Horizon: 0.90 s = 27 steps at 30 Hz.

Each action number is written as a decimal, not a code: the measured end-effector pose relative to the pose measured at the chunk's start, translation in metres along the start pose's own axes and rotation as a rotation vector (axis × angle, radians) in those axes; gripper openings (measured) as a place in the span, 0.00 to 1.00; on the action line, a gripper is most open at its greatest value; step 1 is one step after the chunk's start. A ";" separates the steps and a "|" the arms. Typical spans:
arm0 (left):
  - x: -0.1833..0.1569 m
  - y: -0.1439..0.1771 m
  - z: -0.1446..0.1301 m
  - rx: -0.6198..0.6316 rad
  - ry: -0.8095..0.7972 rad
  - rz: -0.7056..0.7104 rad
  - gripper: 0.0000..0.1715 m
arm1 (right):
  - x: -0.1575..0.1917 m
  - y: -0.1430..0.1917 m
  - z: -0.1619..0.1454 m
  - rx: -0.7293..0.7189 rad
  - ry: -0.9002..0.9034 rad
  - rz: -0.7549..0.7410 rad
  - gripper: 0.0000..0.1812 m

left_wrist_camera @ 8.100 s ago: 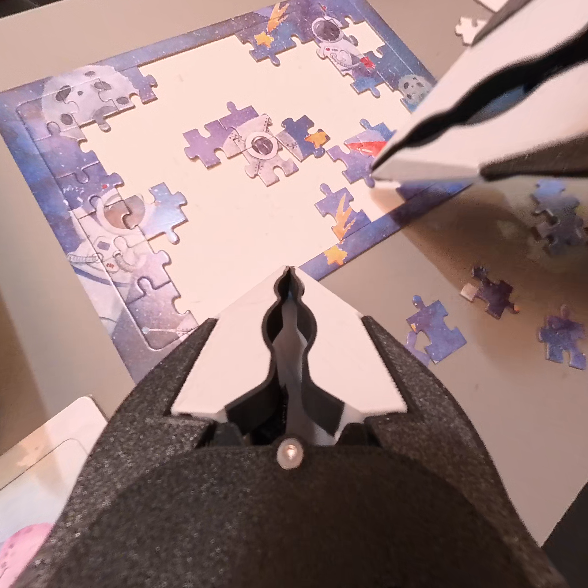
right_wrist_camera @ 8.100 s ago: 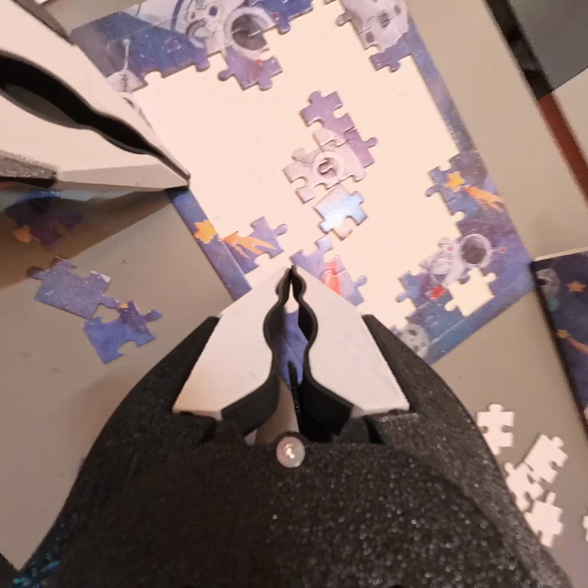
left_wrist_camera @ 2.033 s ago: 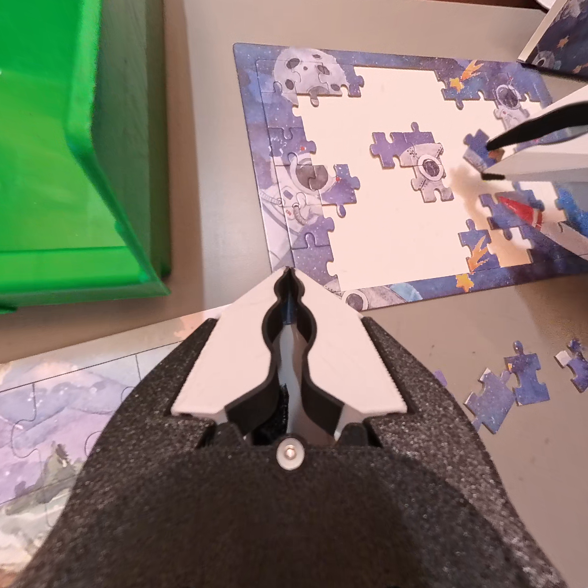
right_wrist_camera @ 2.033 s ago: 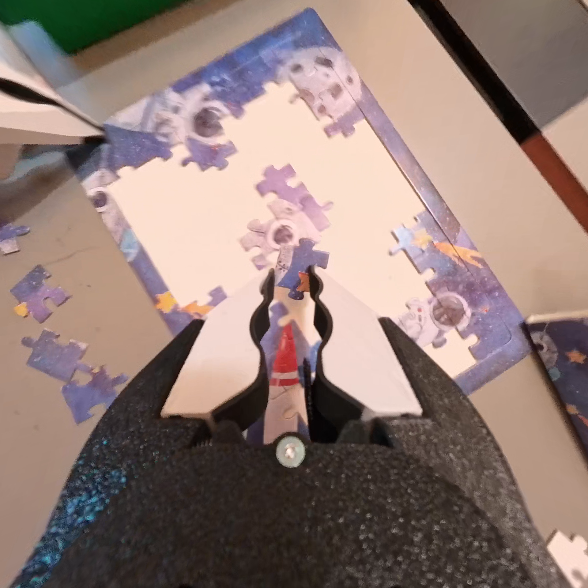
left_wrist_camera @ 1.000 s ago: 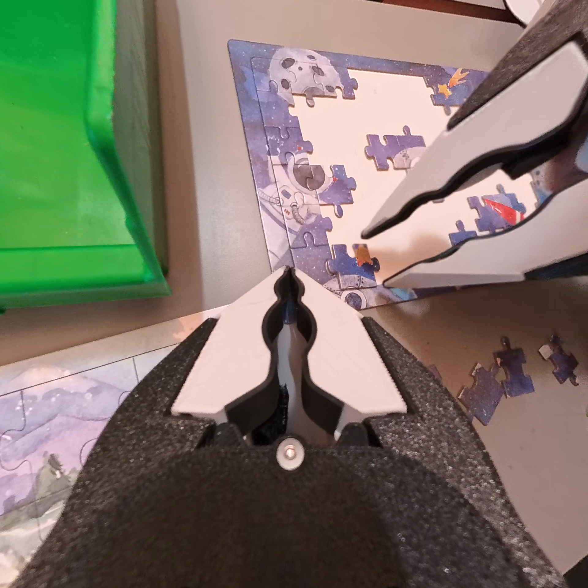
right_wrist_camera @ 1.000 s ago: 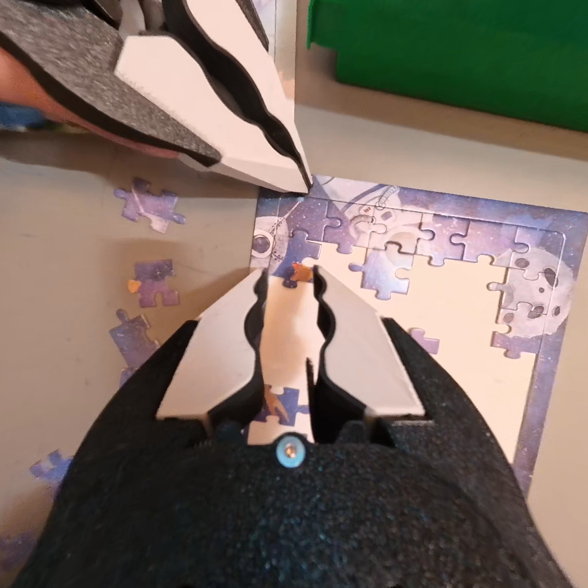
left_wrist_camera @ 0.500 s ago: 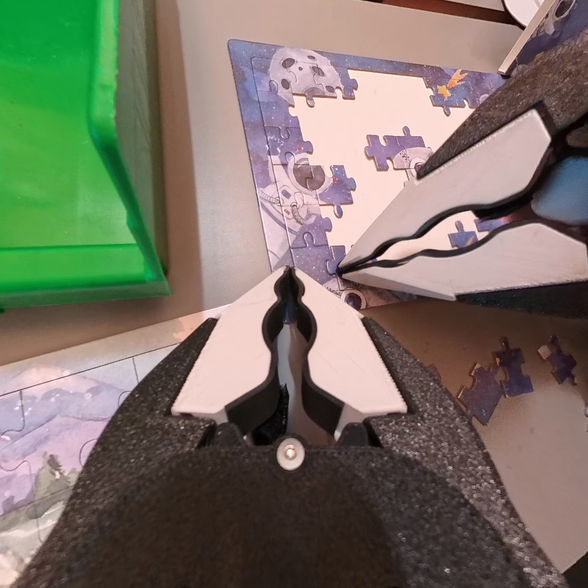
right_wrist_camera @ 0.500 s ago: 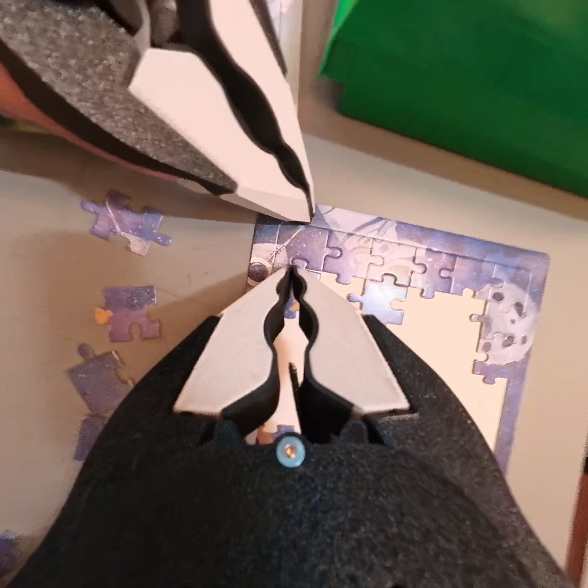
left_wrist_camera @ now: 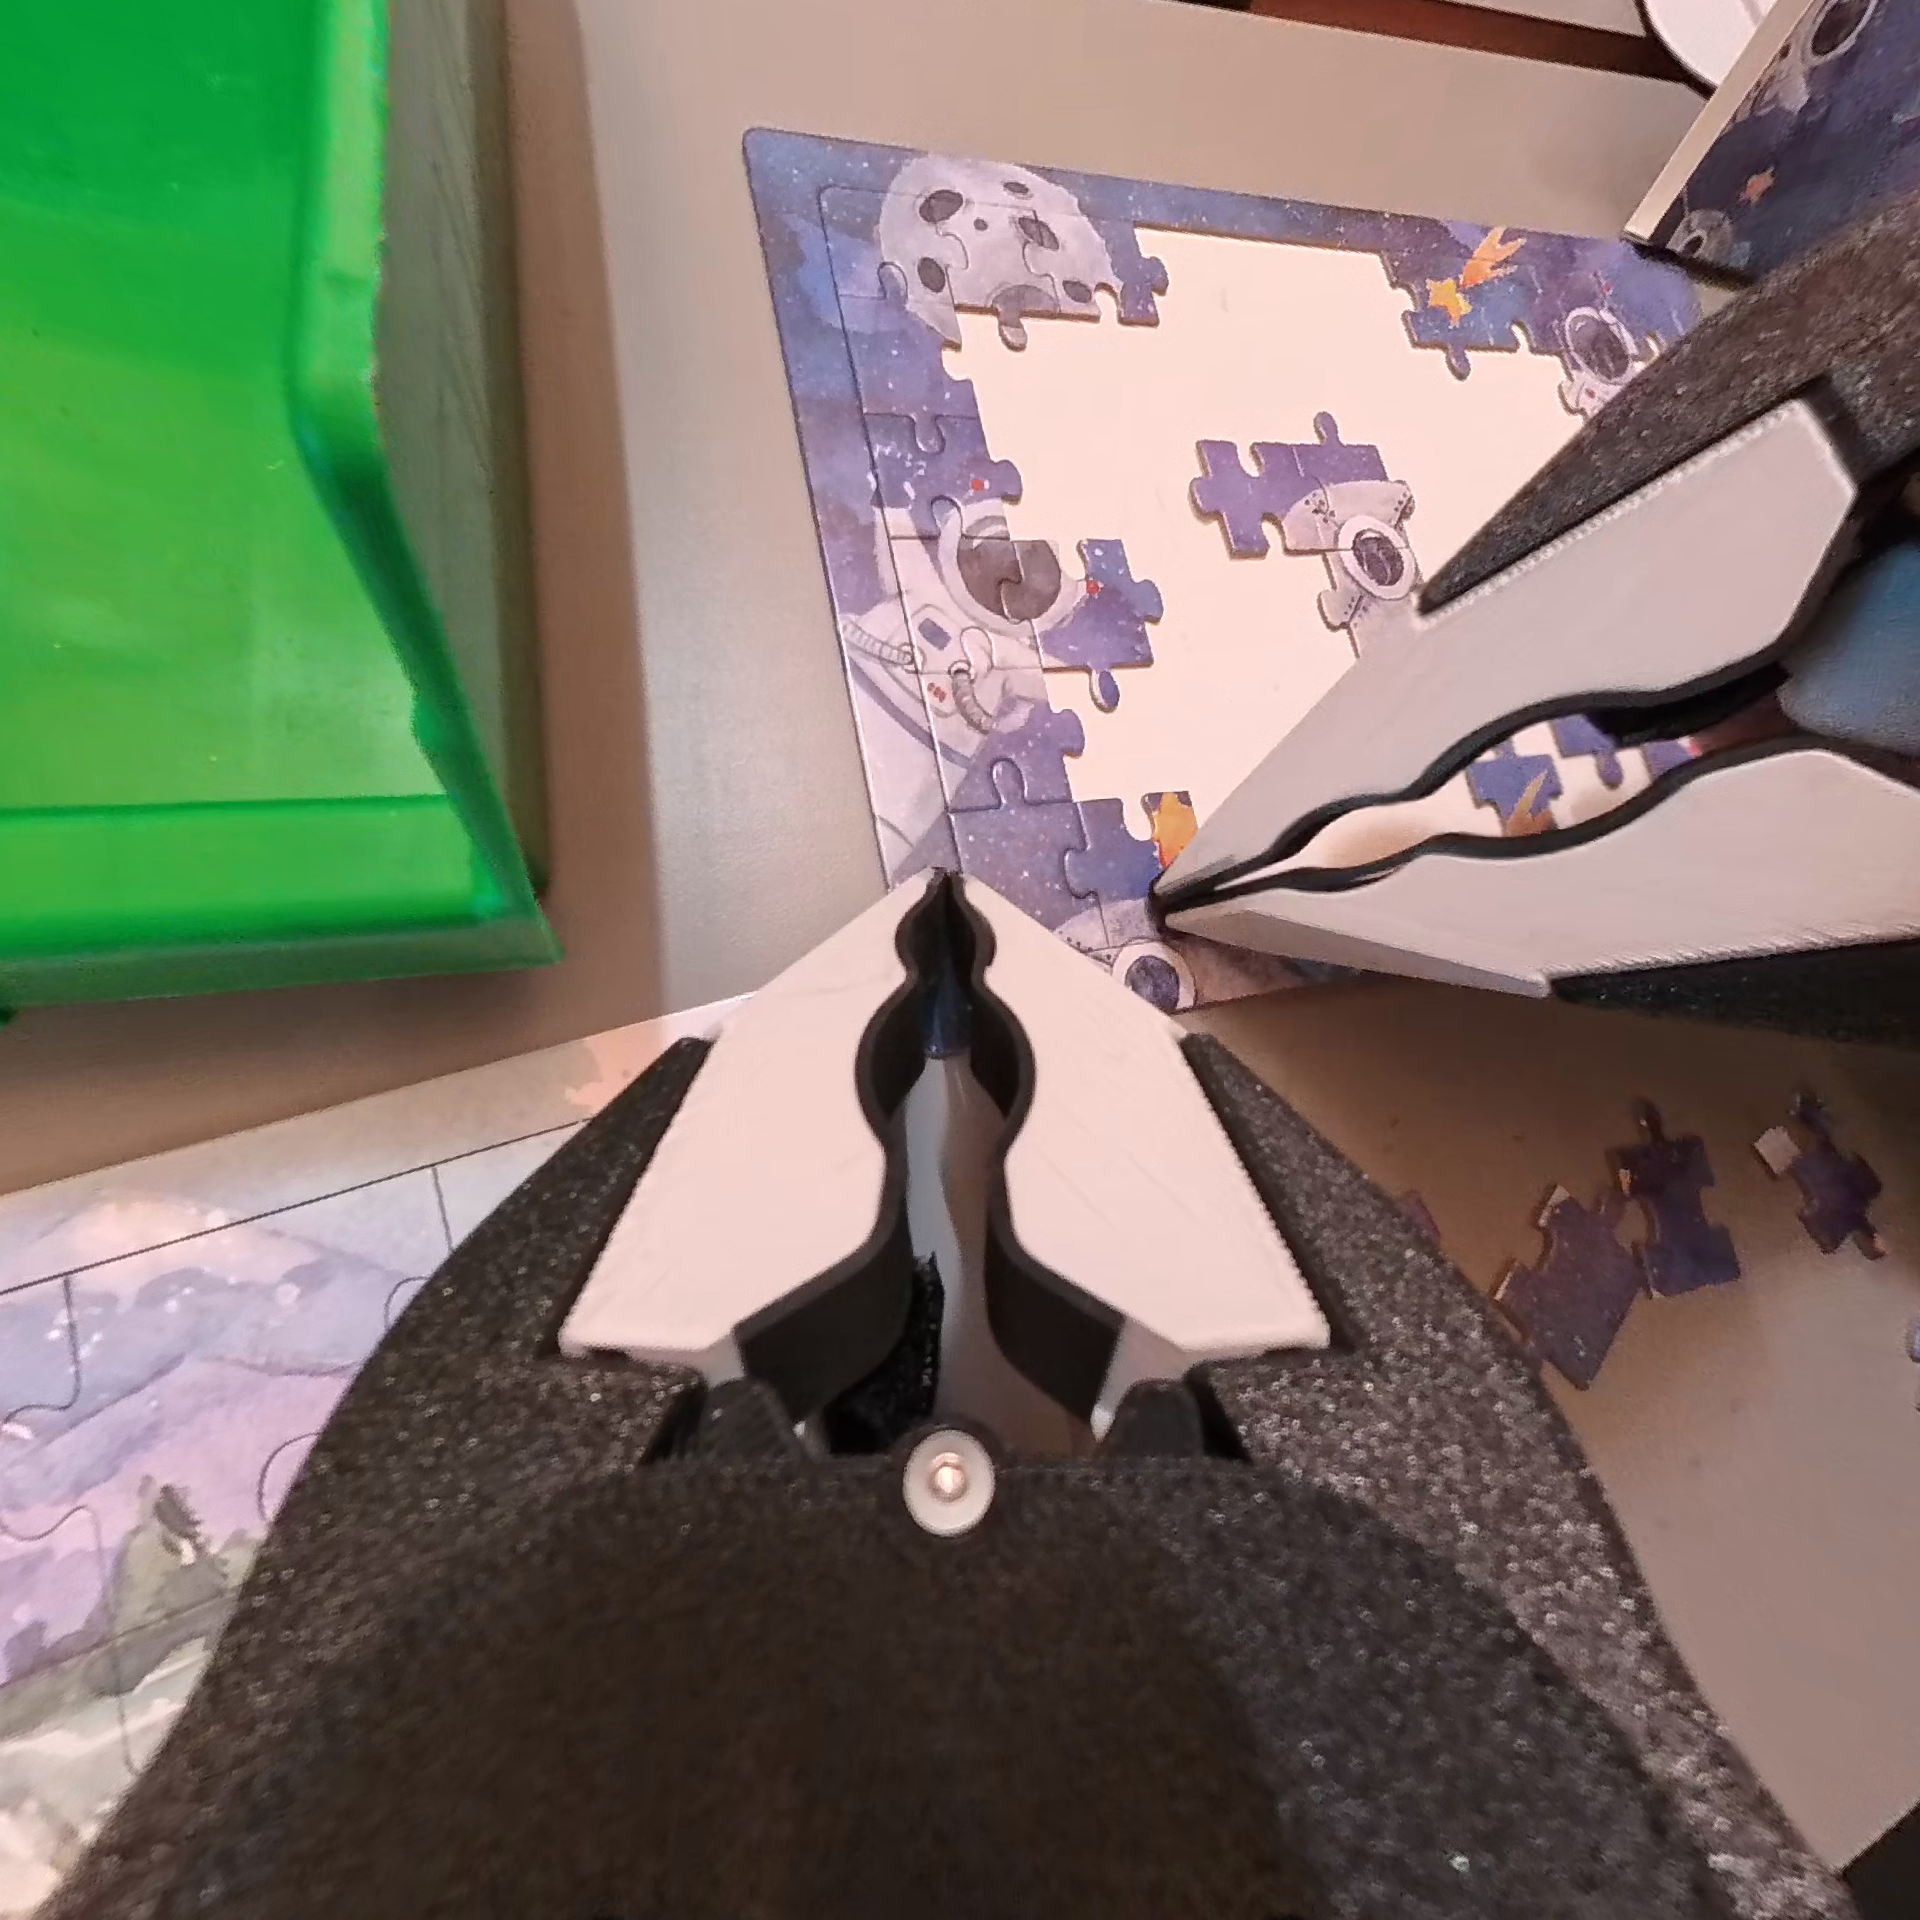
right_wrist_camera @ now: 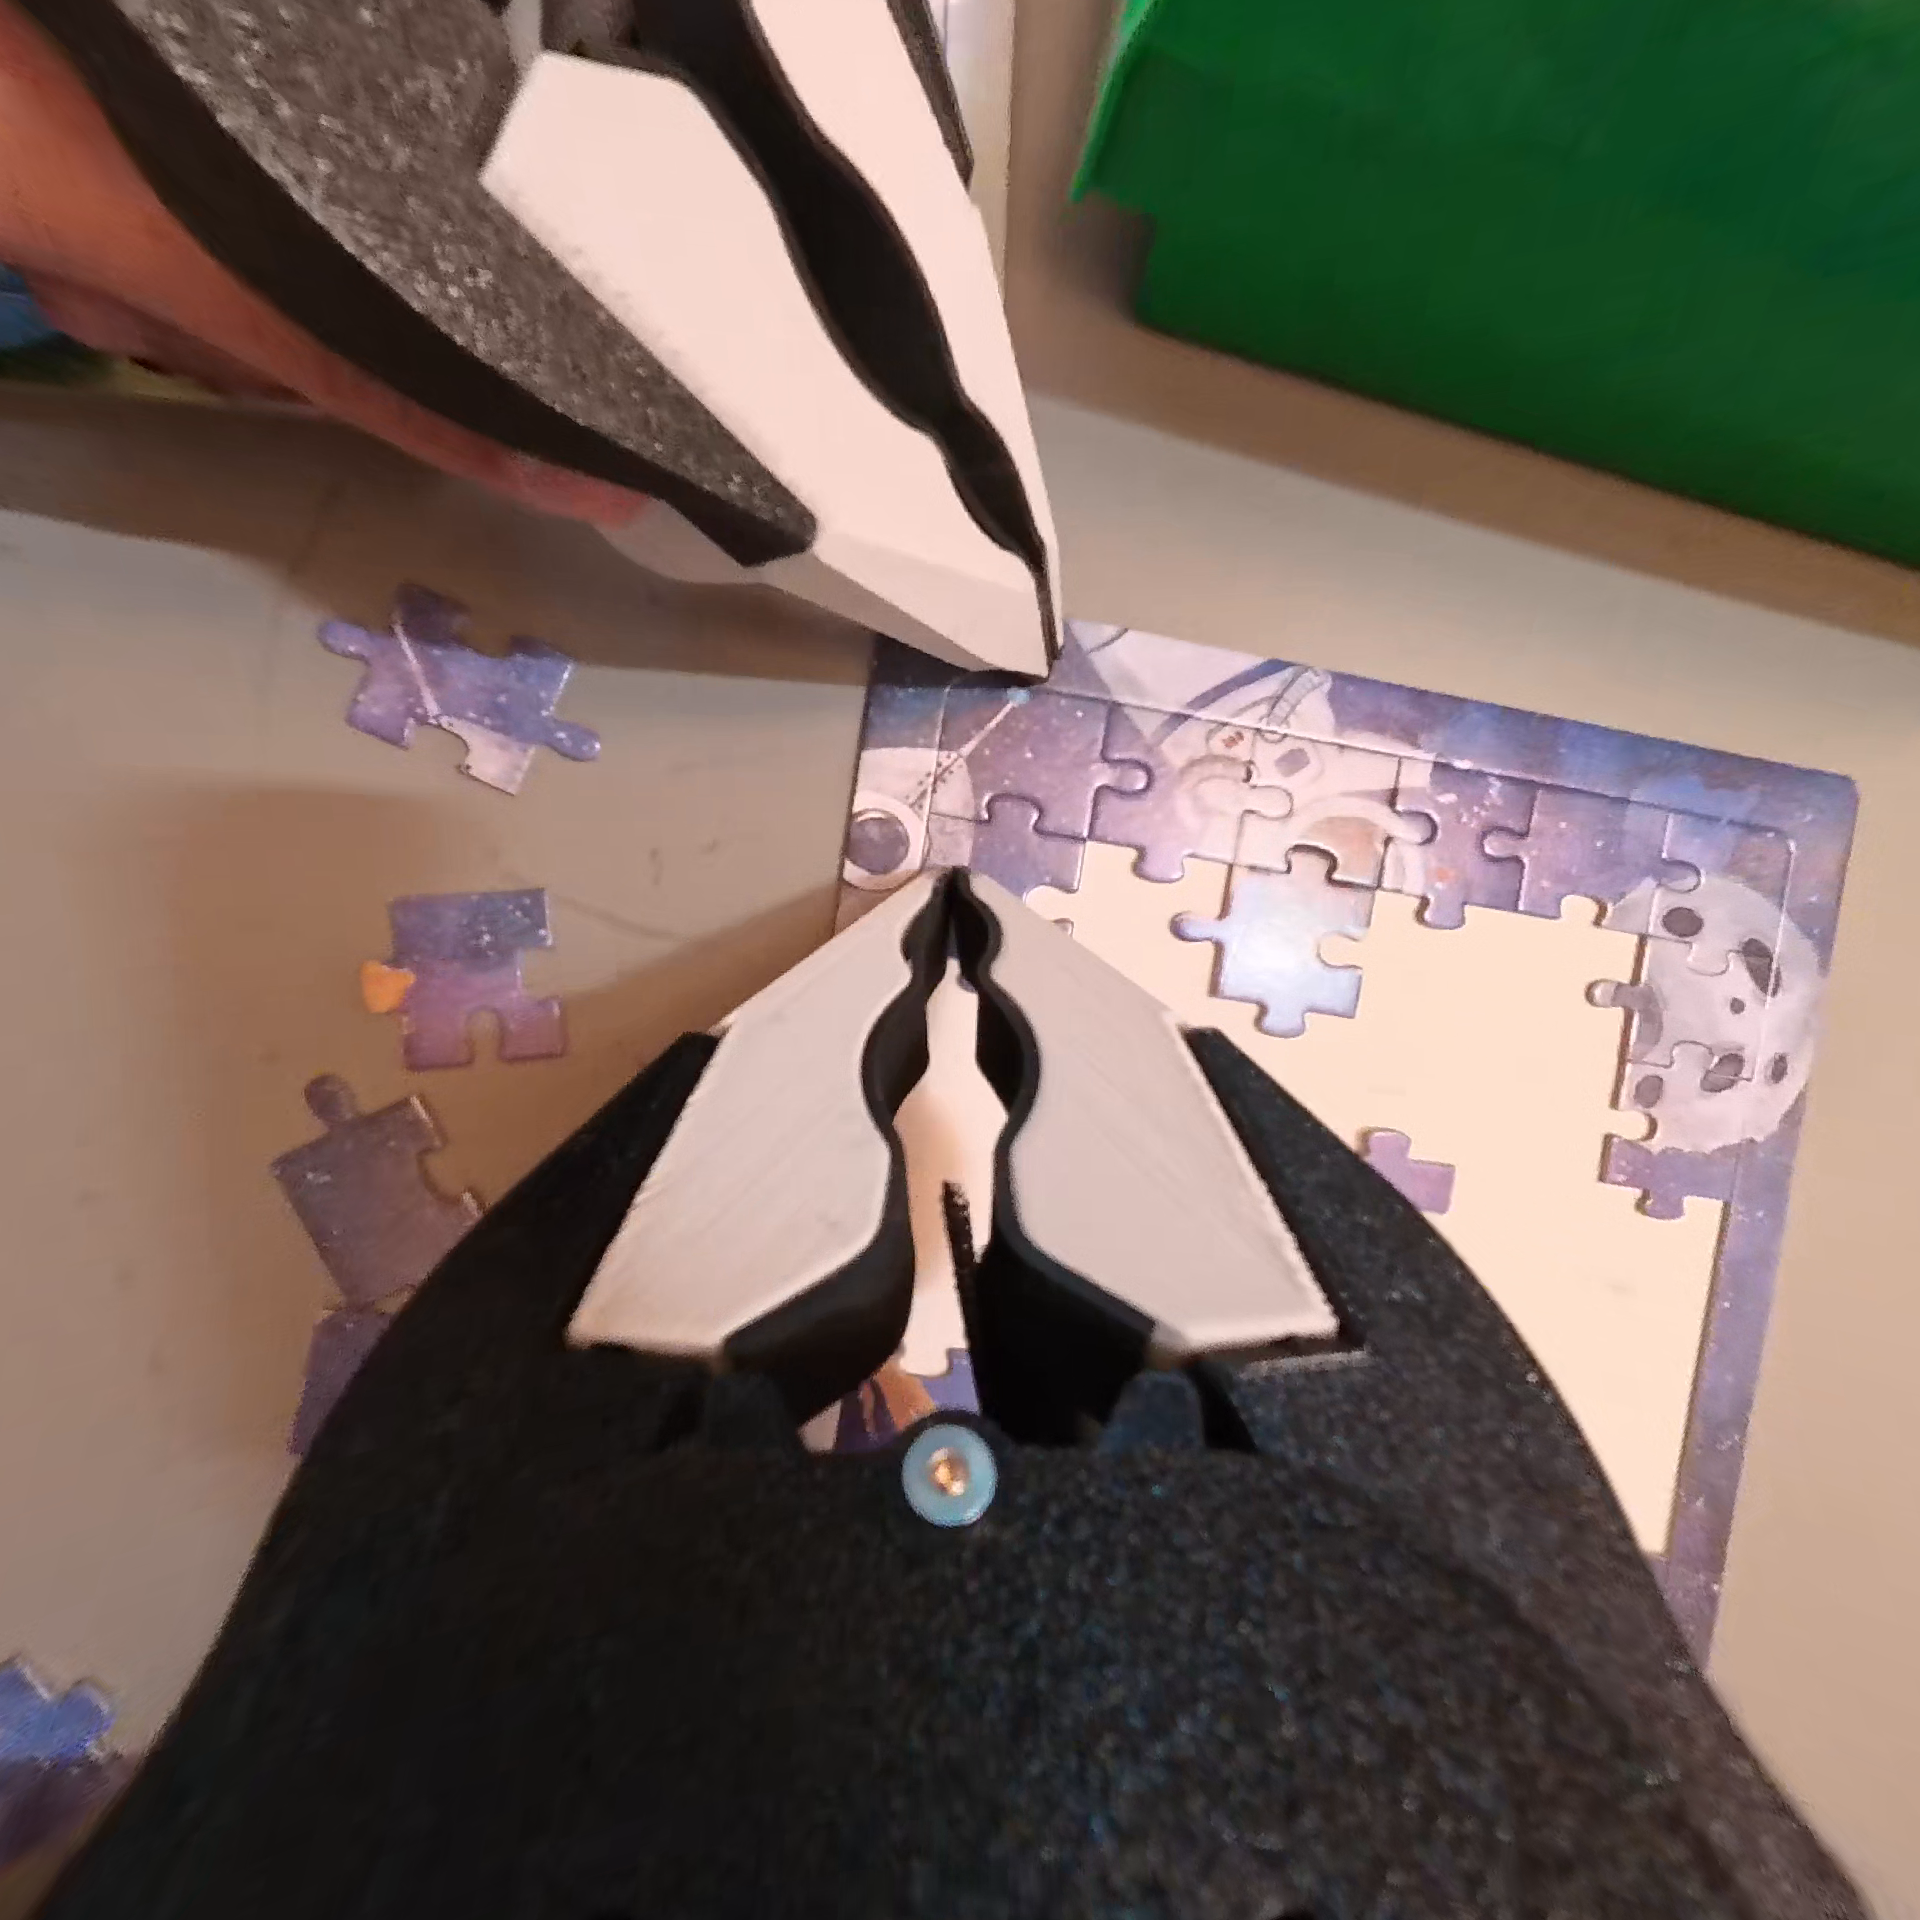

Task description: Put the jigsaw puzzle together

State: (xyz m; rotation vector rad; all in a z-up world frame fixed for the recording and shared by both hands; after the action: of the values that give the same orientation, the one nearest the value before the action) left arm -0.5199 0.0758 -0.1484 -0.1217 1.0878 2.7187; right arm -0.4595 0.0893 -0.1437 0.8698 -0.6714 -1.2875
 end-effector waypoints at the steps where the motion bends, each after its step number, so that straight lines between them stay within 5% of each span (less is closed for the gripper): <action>1: 0.000 0.000 0.000 0.000 0.001 -0.001 0.00 | 0.000 0.000 0.000 0.002 0.004 -0.001 0.00; 10: 0.000 0.000 0.000 -0.001 0.003 -0.003 0.00 | -0.006 0.007 0.015 -0.053 -0.039 0.006 0.00; 23: 0.000 0.000 0.000 -0.002 0.009 -0.006 0.00 | -0.005 0.013 -0.007 0.026 -0.080 -0.011 0.00; 25: 0.000 0.000 0.000 -0.003 0.006 -0.004 0.00 | -0.017 0.040 -0.019 0.063 -0.054 -0.082 0.00; 27: 0.000 0.000 0.000 -0.003 0.005 -0.002 0.00 | -0.037 0.102 -0.018 -0.047 -0.115 -0.180 0.00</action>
State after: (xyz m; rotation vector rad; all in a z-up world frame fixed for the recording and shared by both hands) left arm -0.5196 0.0757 -0.1487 -0.1307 1.0844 2.7196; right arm -0.3976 0.1341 -0.0651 0.8369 -0.6620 -1.5180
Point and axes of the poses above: each gripper's, where its closed fingertips meet, y back along the fingers, z out of its top, x = y × z across the jaws, the point moved 3 cm from there along y, back along the fingers, and after that the axes turned 7 degrees about -y, right-handed, at the moved point
